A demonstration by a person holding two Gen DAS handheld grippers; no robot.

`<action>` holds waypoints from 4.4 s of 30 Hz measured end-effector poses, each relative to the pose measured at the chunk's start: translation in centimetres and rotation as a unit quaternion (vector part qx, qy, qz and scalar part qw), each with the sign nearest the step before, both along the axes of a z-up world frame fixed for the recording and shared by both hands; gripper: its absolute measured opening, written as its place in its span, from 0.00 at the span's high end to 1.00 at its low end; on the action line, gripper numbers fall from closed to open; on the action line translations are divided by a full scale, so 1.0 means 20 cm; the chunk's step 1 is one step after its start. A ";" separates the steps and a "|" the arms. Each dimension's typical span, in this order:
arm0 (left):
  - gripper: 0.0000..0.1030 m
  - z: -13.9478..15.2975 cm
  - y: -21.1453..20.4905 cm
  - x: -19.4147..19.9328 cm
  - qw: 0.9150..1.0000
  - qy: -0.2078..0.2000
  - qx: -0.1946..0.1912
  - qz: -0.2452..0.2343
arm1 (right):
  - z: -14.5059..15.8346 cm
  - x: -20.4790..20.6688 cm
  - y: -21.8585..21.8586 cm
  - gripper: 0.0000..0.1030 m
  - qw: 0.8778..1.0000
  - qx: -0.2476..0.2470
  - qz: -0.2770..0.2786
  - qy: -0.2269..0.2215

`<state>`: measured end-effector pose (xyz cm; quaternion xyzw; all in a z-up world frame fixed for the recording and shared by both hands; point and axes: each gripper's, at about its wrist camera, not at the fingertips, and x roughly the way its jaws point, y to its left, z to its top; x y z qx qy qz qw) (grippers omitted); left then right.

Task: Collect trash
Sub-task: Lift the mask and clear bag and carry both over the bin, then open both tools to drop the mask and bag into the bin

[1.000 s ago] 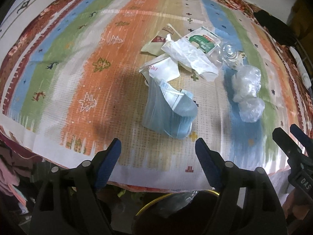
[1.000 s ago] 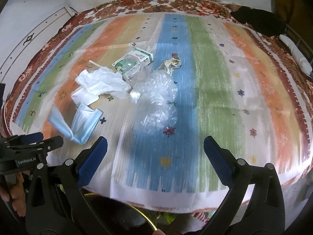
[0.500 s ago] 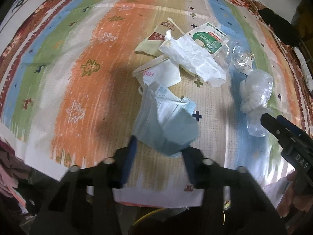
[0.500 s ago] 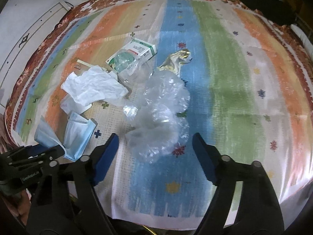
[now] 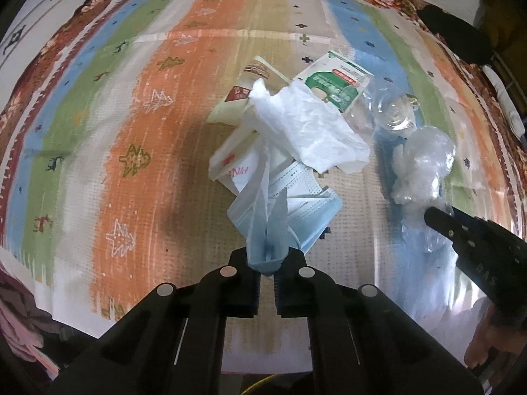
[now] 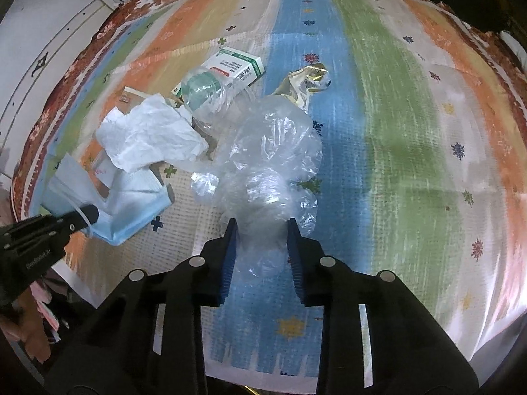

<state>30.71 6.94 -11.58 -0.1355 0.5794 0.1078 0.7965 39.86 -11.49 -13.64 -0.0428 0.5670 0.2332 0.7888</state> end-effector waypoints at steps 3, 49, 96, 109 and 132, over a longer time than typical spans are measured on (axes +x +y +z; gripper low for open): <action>0.95 0.05 -0.01 -0.02 1.000 -0.009 -0.002 -0.006 | 0.03 -0.01 0.00 0.75 1.000 0.001 0.005 -0.006; 0.97 0.48 -0.14 -0.53 0.993 -0.109 -0.033 -0.034 | 0.43 -0.64 -0.20 0.75 0.995 0.049 0.034 -0.085; 0.96 0.45 -0.38 -1.27 0.979 -0.166 -0.050 -0.105 | 0.48 -1.44 -0.50 0.75 0.985 0.115 0.052 -0.117; 0.96 0.32 -0.44 -1.33 0.987 -0.124 -0.004 -0.105 | 0.37 -1.54 -0.47 0.74 0.990 0.077 0.063 -0.095; 0.96 -0.04 -0.47 -1.25 0.997 0.014 -0.040 -0.067 | 0.05 -1.47 -0.38 0.74 0.997 0.034 0.061 0.038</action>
